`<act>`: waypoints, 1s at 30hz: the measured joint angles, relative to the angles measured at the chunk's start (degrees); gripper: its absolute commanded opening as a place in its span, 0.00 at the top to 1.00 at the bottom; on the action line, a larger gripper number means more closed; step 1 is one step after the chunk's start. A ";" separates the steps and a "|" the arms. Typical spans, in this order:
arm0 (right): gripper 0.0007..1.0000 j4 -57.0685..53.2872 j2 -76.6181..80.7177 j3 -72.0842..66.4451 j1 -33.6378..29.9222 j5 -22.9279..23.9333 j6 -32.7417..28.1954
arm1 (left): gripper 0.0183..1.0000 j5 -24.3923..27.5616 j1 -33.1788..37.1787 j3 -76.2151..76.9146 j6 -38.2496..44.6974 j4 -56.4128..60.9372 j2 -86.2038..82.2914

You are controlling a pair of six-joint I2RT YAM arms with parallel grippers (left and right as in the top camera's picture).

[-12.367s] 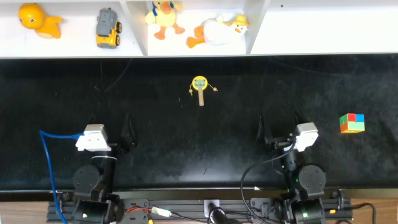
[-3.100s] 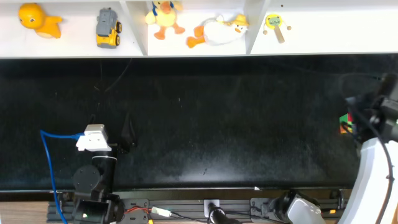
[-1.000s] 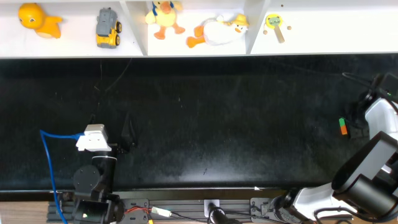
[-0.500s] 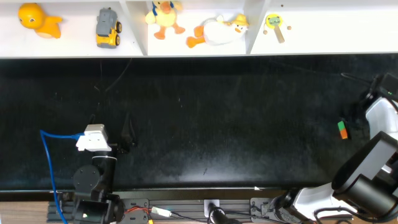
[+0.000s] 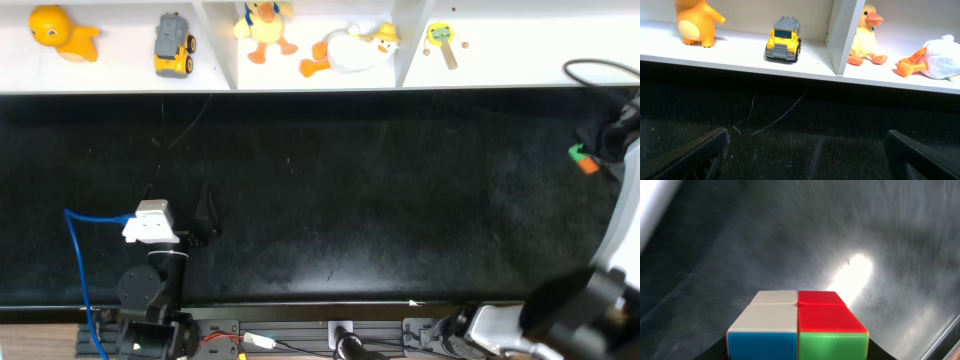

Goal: Store Toys

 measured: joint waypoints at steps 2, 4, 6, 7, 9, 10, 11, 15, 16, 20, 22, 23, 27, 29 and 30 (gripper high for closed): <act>0.95 2.19 -5.49 -0.37 2.12 -0.20 -4.17 | 0.00 0.00 0.00 0.00 0.00 0.02 0.00; 0.95 4.55 -11.30 -1.95 3.96 -0.46 -7.63 | 0.00 0.00 0.00 0.00 0.00 0.04 0.00; 0.95 5.90 -16.59 -5.03 4.55 -0.79 -9.97 | 0.00 0.00 0.00 0.00 0.02 0.02 0.00; 0.95 6.29 -19.34 -7.74 4.52 -0.76 -10.91 | 0.00 0.00 0.00 0.00 0.02 0.02 0.00; 0.95 6.82 -22.14 -11.98 4.37 -0.76 -11.96 | 0.00 0.00 0.00 0.00 0.00 0.02 0.00; 0.95 6.99 -23.50 -15.10 4.31 -0.85 -12.83 | 0.00 0.00 0.00 0.00 0.02 0.04 0.00; 0.95 8.07 -24.30 -17.31 4.28 -1.25 -13.81 | 0.00 0.02 0.00 0.00 0.02 0.04 -0.02; 0.96 20.98 -29.94 -26.69 4.24 -6.38 -23.34 | 0.00 0.00 0.00 -0.02 0.02 0.02 0.00; 0.96 26.99 -31.08 -29.14 4.24 -7.67 -25.73 | 0.00 0.00 0.00 -0.02 0.02 0.04 -0.02; 0.95 53.66 -29.44 -37.24 4.24 -12.31 -31.85 | 0.00 0.00 0.00 -0.02 0.02 0.04 -0.02; 0.95 63.39 -25.24 -39.41 4.24 -13.53 -32.41 | 0.00 0.02 0.00 -0.02 0.02 0.04 -0.02; 0.96 67.47 -22.38 -40.06 4.26 -14.10 -32.17 | 0.00 0.00 0.00 -0.02 0.02 0.04 -0.02; 0.96 79.67 -10.88 -40.61 4.26 -15.41 -29.16 | 0.00 0.02 0.00 -0.02 0.02 0.07 -0.02; 0.96 86.38 -4.57 -40.70 4.24 -16.20 -26.67 | 0.00 0.00 0.00 -0.02 0.02 0.04 -0.02; 0.95 89.26 -3.37 -41.18 4.26 -16.44 -26.34 | 0.00 0.00 0.00 -0.02 0.02 0.04 0.00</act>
